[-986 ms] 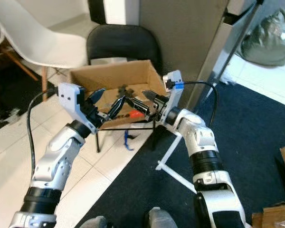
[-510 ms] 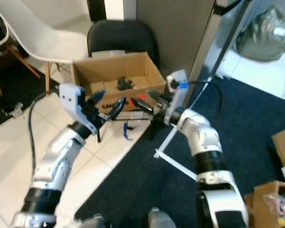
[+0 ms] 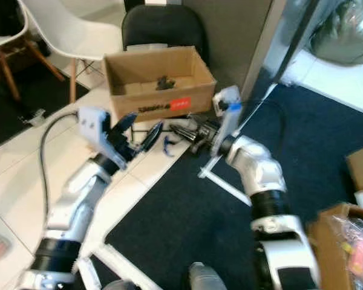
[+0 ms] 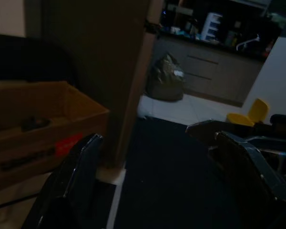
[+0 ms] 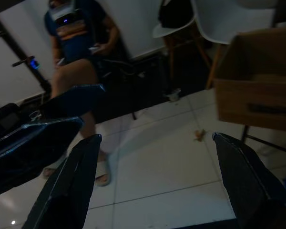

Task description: Picking trash to rubbish bin

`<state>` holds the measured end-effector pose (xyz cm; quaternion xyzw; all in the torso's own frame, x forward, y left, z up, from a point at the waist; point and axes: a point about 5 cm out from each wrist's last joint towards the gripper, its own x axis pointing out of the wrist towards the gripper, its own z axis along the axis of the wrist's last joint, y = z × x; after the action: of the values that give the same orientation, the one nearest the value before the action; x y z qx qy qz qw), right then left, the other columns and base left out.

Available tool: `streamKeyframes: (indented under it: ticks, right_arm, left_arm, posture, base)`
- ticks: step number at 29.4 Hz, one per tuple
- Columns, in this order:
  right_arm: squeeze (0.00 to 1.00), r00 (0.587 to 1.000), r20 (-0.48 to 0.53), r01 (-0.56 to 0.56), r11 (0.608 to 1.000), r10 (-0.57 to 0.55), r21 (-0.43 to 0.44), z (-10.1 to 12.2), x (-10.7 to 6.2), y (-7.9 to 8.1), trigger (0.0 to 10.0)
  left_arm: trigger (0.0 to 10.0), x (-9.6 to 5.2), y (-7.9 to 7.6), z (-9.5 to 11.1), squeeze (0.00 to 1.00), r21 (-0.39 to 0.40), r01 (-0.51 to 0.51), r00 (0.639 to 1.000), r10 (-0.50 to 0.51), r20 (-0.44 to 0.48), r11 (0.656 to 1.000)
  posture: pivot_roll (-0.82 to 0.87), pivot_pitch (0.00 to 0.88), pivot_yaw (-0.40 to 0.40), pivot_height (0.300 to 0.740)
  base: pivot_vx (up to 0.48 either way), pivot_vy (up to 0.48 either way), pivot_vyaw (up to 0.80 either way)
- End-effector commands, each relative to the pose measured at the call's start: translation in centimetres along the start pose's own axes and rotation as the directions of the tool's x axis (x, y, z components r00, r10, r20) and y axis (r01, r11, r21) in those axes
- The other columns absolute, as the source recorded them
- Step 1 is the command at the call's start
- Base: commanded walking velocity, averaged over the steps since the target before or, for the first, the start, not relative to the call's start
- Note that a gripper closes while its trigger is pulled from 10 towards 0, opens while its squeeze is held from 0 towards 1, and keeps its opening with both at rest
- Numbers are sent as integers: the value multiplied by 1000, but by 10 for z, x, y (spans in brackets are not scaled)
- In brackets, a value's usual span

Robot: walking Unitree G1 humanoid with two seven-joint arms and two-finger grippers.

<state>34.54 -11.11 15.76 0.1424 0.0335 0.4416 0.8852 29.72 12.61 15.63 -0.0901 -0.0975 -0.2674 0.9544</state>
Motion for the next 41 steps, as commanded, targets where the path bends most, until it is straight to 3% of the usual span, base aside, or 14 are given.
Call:
streamKeyframes:
  ticks: [1,16,20,24,30,35,38,41]
  right_arm:
    - [0,1000,-9,-6,1000,6,-10,0,-1,0,10000]
    - [0,1000,-5,2,1000,-2,-8,-2,-3,-1,10000]
    - [0,1000,-15,7,1000,-8,-26,-6,-9,-5,10000]
    - [0,997,1,-72,997,72,4,-11,-24,-1,10000]
    - [0,997,-2,-78,997,78,-20,-12,-31,-1,10000]
    - [0,1000,28,9,998,-8,-59,-11,-30,-6,10000]
    - [0,988,64,146,984,-140,-101,-9,-28,-15,10000]
    - [0,979,83,193,974,-184,-119,-7,-25,-19,10000]
  left_arm:
    - [10000,-1,-1,-2,0,-4,4,1000,-4,-6,1000]
    - [10000,-2,0,-4,0,-6,2,1000,-2,-9,1000]
    - [10000,-6,2,-8,0,-4,-15,1000,15,-16,1000]
    - [10000,-15,8,-13,0,-11,-48,999,48,-25,999]
    - [10000,-20,10,-14,0,-41,-52,999,52,-4,998]
    - [10000,-21,10,-16,0,-91,-59,998,62,21,994]
    - [10000,-20,12,-16,0,-102,-69,997,74,37,992]
    - [10000,-19,15,-17,0,-109,-89,995,95,44,990]
  posture:
    - [-41,0,-45,740]
    - [-42,0,-43,740]
    - [-39,0,-46,740]
    - [-39,0,-46,740]
    - [-40,0,-46,740]
    - [-42,0,-50,740]
    - [-42,0,-52,740]
    - [-41,0,-53,740]
  base:
    - [-334,0,0]
    - [-338,0,0]
    - [-334,0,0]
    - [-319,0,0]
    - [-143,0,0]
    - [0,0,0]
    - [0,0,260]
    - [0,0,777]
